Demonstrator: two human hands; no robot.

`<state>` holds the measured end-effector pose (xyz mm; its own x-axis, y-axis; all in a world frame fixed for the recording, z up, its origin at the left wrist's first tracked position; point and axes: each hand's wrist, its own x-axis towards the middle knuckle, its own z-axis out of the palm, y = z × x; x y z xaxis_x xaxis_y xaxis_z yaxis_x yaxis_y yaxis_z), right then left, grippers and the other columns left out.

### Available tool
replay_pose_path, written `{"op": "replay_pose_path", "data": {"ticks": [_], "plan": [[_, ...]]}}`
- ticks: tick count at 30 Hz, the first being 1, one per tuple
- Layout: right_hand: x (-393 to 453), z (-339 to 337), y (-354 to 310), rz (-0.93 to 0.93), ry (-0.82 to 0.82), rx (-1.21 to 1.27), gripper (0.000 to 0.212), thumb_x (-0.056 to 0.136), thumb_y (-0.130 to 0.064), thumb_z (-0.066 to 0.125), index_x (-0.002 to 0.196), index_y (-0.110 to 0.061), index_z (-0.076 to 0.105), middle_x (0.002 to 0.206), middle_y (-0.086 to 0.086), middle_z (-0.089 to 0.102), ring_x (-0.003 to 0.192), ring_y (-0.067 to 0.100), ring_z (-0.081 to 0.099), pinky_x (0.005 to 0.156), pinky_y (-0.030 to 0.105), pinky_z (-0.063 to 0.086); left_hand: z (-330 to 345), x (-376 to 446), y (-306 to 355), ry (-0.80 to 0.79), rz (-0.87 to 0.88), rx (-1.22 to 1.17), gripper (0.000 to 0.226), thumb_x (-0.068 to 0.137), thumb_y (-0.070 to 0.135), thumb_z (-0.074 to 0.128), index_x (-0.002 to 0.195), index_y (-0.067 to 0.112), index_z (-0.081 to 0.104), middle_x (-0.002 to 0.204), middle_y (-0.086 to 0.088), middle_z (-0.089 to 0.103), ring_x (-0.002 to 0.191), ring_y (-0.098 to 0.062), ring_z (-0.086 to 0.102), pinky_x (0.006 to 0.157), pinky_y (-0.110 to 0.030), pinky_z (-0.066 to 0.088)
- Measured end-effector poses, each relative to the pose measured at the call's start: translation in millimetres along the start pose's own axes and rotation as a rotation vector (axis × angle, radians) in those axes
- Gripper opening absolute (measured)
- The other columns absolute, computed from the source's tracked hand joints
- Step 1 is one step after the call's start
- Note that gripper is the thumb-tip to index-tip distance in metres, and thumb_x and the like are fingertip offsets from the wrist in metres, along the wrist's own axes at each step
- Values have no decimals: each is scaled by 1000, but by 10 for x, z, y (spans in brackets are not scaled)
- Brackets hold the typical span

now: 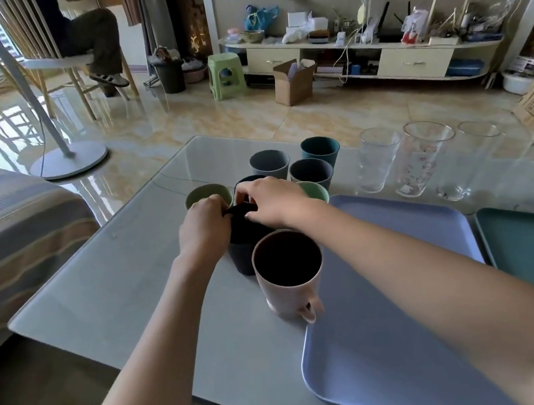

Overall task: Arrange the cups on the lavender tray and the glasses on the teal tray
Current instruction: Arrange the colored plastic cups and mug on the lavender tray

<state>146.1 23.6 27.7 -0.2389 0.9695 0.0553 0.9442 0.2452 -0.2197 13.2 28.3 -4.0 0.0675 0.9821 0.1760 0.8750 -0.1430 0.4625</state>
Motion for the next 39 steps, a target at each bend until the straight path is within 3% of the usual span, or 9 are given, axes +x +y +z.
{"op": "replay_pose_path", "data": {"ticks": [8,15,20,23,27,29,31,35,39], "plan": [[37,14,-24,6,73,-1,22,90,-16,50,108,-21,61,119,6,55,107,29,56,72,34,39,-28,-26,29,30,12,9,23,91,23,50,106,7,57,109,-15,60,102,-34,54,68,-33,37],[18,-100,23,12,230,154,18,92,-26,51,99,-12,61,104,7,57,92,27,56,70,35,42,-217,-28,-15,148,-25,-135,38,89,43,54,80,6,59,76,-9,55,71,-28,48,59,-32,34],[10,-169,173,125,273,365,14,89,-19,56,86,-7,61,88,11,66,83,29,61,72,37,50,-339,8,-87,120,54,-263,43,87,34,61,50,19,43,51,-1,42,55,-23,36,50,-31,28],[-28,-258,280,246,330,565,15,89,-16,56,75,-9,58,79,12,65,70,32,65,62,44,55,-436,6,-86,162,82,-307,29,84,28,65,60,15,55,60,-4,52,61,-24,45,55,-31,32],[-113,-468,506,449,468,934,16,86,-13,57,71,-9,54,66,9,58,38,18,60,34,30,50,-571,-60,18,359,130,-255,21,87,25,60,92,8,69,88,-9,63,75,-22,50,66,-27,33],[-183,-577,706,510,576,988,10,84,-13,57,76,-8,56,69,10,59,46,25,61,37,35,53,-618,-91,80,471,122,-236,24,89,26,58,99,8,69,97,-10,65,78,-25,53,67,-27,34],[-317,-685,917,583,683,979,14,83,-17,58,73,-7,55,71,10,61,52,29,63,40,37,55,-623,-112,147,568,98,-217,25,89,28,57,98,7,67,99,-11,65,84,-31,57,66,-29,36],[-683,-714,1356,700,793,897,15,88,-15,52,78,-5,49,70,16,60,30,22,58,30,27,47,-536,-171,396,670,204,-114,26,89,29,55,88,6,67,97,-12,67,94,-33,59,66,-35,42],[-935,-448,1630,812,739,843,9,87,-12,49,90,-4,53,79,21,64,30,21,59,29,28,47,-396,-220,696,668,429,-55,30,88,31,52,76,7,65,80,-10,66,79,-31,62,52,-37,47]]}}
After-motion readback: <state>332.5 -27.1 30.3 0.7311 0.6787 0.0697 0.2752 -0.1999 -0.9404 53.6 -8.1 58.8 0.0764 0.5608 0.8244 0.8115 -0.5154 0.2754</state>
